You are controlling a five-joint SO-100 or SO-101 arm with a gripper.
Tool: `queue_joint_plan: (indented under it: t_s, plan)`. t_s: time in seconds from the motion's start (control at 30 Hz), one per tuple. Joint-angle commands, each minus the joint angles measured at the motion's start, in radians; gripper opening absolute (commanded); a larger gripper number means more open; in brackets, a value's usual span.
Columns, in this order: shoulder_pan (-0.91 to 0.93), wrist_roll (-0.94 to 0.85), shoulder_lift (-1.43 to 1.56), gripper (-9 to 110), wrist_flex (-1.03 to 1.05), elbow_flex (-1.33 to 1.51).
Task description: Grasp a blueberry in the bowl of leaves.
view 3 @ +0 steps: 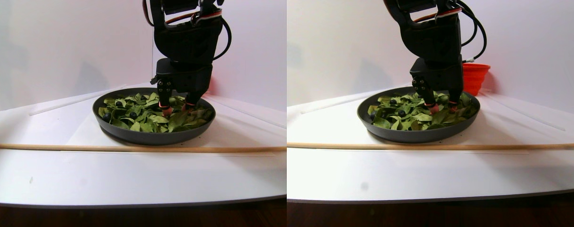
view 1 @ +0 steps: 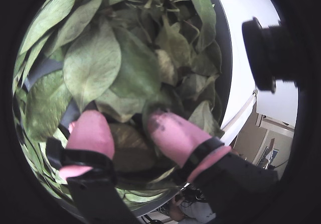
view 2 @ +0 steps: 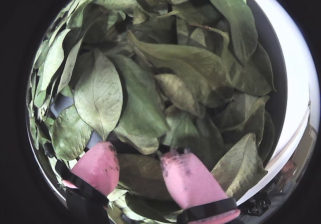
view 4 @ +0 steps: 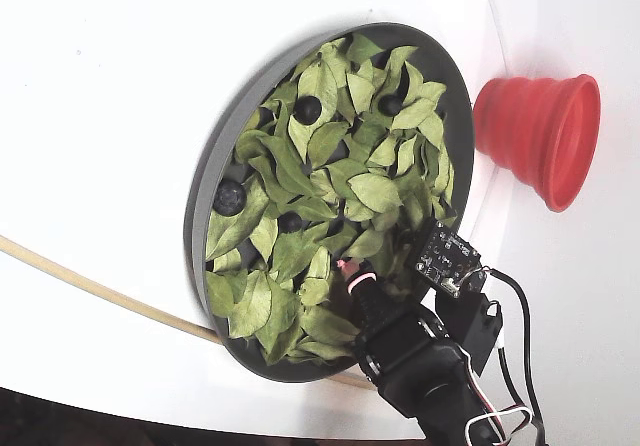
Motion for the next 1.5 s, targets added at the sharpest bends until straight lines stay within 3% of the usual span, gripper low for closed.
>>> queue_joint_plan:
  t_s: [0.0, 1.47]
  plan:
    - [0.031, -0.006, 0.066, 16, -0.017, 0.003]
    - [0.02, -0.005, 0.135, 16, 0.023, 0.025]
